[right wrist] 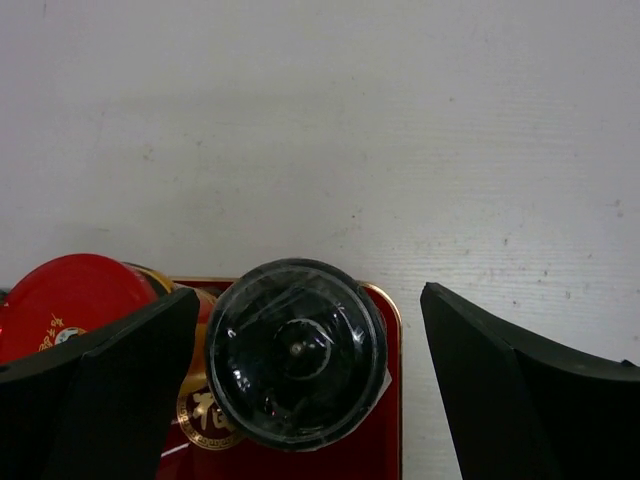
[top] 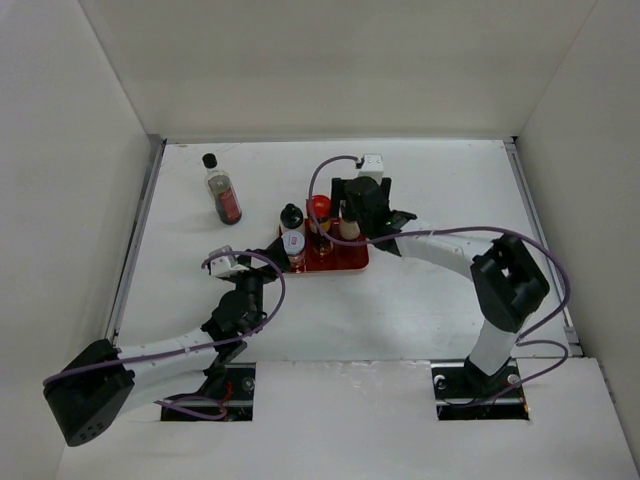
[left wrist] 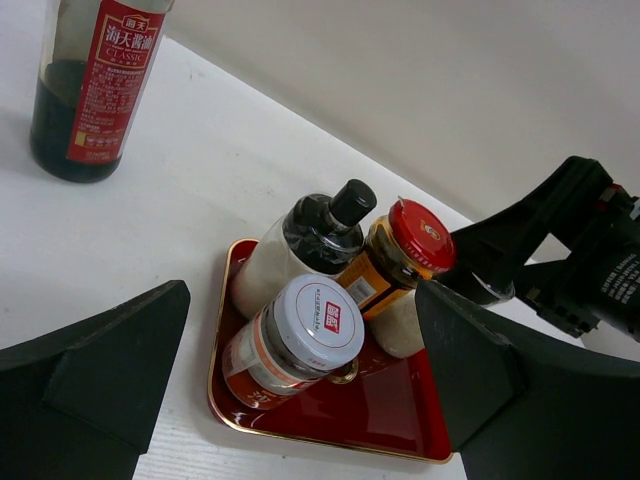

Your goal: Organize the condiment bottles

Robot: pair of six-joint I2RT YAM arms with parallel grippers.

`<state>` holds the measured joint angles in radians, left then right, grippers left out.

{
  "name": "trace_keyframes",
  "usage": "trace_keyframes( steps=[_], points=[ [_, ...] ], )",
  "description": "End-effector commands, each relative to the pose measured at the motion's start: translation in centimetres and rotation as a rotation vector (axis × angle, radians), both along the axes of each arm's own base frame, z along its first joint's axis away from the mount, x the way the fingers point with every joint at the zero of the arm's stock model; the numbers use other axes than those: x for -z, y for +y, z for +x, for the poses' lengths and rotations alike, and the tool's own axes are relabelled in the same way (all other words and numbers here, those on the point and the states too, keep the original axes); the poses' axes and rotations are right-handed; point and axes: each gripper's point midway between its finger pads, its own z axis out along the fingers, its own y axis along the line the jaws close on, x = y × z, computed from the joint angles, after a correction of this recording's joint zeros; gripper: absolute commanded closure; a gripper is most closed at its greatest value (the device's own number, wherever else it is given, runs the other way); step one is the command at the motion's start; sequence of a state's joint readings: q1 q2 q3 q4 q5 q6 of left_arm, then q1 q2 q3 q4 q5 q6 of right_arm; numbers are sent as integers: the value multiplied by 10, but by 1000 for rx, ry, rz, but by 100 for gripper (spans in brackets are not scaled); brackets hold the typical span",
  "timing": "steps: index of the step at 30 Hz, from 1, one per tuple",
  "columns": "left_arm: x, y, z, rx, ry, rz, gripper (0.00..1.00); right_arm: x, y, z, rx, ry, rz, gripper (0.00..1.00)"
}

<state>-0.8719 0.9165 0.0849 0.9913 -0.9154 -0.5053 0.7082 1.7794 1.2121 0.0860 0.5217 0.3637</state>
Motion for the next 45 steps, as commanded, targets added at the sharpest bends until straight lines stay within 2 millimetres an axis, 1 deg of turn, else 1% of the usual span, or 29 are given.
trace_keyframes(
  steps=[1,5,7,8,10,12,15,17,18,19,20,21,22,23,24,26,28,29,31,33,37,42,45],
  points=[
    [-22,-2,1,4,-51,-70,0,-65,-1,-5,40,-142,118,0],
    [-25,-2,3,-5,-47,-65,0,-111,-27,-34,114,-220,150,0],
    [-25,-2,8,-23,-28,-37,0,-125,-37,-49,119,-248,164,0],
    [-25,-5,12,-22,-13,-12,0,-129,-40,-56,112,-255,168,0],
    [-26,-12,21,-15,31,68,0,-126,-47,-69,99,-256,160,0],
    [-33,-12,29,-26,70,126,0,-115,-56,-79,102,-248,158,0],
    [-58,-7,33,-48,97,171,0,-96,-63,-92,87,-230,184,0],
    [-83,7,38,-92,92,197,0,-86,-59,-99,42,-219,205,0],
    [-97,16,41,-114,88,212,0,-80,-55,-102,13,-211,218,13],
    [-108,24,45,-134,90,230,0,-74,-52,-105,-5,-207,234,41],
    [-119,30,50,-147,92,241,0,-68,-50,-107,-19,-199,243,59],
    [-126,35,54,-151,100,252,6,-62,-50,-108,-26,-192,241,70],
    [-131,39,60,-154,109,256,17,-56,-51,-109,-26,-188,238,73],
    [-134,44,66,-167,125,265,25,-51,-52,-111,-27,-183,241,72],
    [-137,48,71,-175,146,273,28,-46,-52,-112,-31,-185,245,69],
    [-142,45,82,-163,183,304,26,-37,-56,-116,-35,-200,252,60],
    [-147,49,92,-170,217,325,20,-35,-61,-122,-37,-222,274,47],
    [-146,49,97,-169,237,335,19,-34,-63,-124,-37,-229,289,41],
    [-143,57,107,-198,271,345,19,-41,-64,-127,-47,-252,319,32],
    [-137,67,116,-229,306,353,19,-43,-66,-128,-51,-262,330,25],
    [-122,88,135,-281,366,368,23,-48,-65,-130,-62,-274,338,18],
    [-116,96,158,-293,382,372,26,-43,-61,-128,-69,-261,321,18],
    [-106,101,176,-281,413,378,29,-41,-57,-128,-82,-254,319,18]
  ],
)
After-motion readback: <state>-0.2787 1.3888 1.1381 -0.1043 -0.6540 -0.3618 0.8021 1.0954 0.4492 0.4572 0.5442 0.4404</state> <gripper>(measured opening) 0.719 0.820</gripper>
